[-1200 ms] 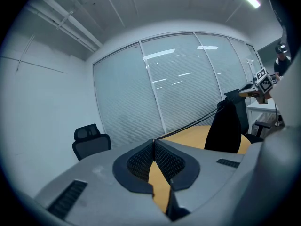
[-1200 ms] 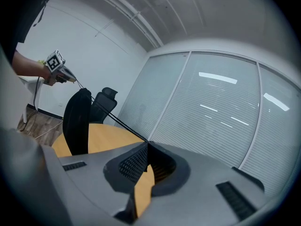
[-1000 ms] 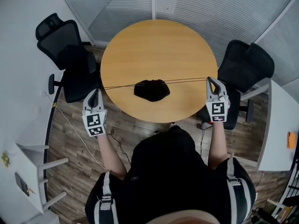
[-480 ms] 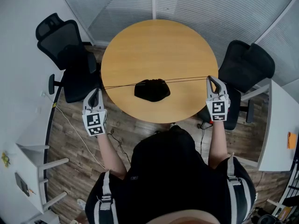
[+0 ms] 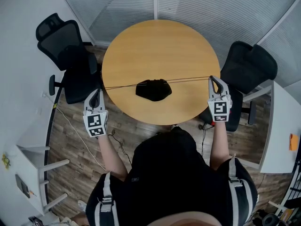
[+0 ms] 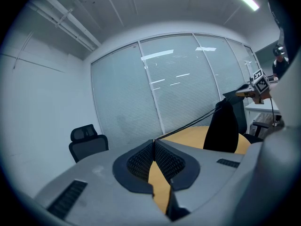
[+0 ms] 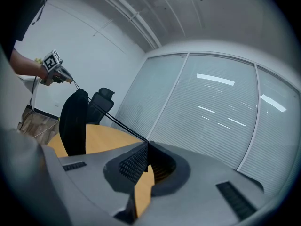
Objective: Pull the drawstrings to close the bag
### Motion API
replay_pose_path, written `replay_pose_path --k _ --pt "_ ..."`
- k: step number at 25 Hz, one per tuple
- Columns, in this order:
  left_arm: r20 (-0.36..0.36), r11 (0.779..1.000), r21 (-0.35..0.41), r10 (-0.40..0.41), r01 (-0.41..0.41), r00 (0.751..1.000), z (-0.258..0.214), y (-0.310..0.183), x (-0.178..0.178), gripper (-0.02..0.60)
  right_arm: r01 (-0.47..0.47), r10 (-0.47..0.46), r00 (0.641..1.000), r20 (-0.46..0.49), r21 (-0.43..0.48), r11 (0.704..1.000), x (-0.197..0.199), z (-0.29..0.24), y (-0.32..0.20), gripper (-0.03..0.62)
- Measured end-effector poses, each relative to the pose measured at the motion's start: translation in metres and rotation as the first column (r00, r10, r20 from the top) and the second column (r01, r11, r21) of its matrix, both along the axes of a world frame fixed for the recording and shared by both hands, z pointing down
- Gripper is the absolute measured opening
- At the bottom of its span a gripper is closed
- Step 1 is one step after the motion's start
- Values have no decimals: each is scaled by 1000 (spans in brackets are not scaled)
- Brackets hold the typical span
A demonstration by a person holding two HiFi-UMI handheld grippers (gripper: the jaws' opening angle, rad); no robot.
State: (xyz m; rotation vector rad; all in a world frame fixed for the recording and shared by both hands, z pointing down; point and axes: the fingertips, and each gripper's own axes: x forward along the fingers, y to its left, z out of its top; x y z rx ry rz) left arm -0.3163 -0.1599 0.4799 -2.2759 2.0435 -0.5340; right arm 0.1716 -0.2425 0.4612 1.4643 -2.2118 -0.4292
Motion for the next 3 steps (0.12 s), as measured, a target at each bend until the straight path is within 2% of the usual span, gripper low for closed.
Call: replay_pose_path --k 3 --pt "1 1000 1 2 -2 1000 0 -2 1 18 -2 2 1000 -6 0 1000 1 2 -2 60"
